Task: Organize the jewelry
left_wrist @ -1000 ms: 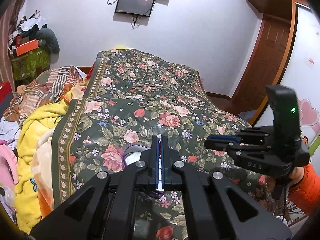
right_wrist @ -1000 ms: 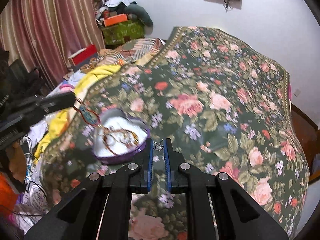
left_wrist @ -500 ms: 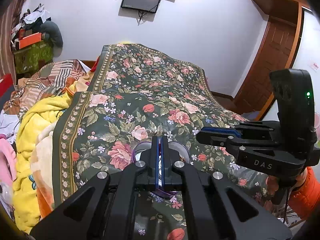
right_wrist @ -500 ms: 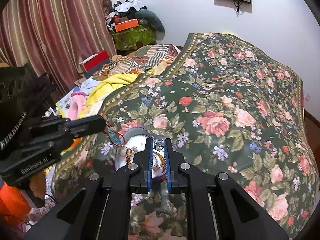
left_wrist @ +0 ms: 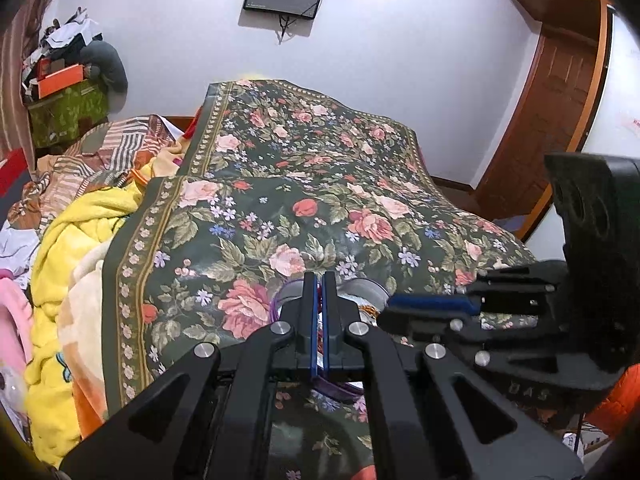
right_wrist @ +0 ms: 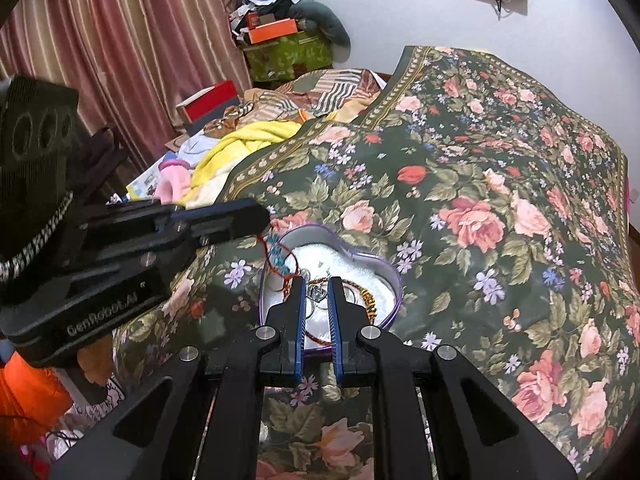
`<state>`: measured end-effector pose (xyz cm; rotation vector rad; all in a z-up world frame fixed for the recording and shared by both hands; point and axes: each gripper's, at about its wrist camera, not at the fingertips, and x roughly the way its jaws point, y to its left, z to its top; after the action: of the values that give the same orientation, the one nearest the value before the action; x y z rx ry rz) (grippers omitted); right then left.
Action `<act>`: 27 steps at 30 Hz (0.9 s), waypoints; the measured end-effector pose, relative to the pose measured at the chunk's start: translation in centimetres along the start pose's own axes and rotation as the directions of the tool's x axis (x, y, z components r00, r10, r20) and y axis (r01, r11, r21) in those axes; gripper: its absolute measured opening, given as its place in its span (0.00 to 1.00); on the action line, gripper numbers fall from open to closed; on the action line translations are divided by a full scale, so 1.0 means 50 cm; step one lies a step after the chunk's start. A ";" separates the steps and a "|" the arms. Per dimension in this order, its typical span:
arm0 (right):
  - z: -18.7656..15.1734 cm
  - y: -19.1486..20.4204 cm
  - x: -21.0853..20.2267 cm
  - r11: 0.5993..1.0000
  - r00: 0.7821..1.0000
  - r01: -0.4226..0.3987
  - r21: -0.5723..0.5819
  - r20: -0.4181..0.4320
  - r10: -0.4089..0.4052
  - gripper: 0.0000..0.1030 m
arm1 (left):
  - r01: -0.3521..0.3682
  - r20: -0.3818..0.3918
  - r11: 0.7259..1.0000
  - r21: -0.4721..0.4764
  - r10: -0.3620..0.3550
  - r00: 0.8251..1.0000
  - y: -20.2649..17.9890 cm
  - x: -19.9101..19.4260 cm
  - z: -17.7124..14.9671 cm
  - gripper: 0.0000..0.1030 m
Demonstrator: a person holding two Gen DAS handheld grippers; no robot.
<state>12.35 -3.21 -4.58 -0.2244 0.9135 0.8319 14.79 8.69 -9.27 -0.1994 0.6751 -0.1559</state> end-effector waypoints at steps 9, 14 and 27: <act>-0.015 -0.006 0.028 1.000 0.999 -0.011 0.012 -0.037 0.011 0.09 | -0.031 -0.013 0.999 -0.010 0.031 0.999 0.014 0.030 0.001 0.00; -0.021 -0.011 0.035 1.000 0.999 -0.003 0.018 -0.054 0.004 0.09 | -0.025 -0.040 0.999 -0.022 0.024 0.999 0.018 0.040 -0.008 0.00; -0.015 -0.015 -0.012 0.999 1.000 -0.001 0.048 -0.023 0.002 0.28 | -0.042 -0.035 0.999 -0.022 0.041 0.999 0.014 0.005 -0.010 0.01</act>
<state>12.23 -4.40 -4.68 -0.1919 0.9547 0.8091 14.72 9.25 -10.00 -0.2051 0.7153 -0.1122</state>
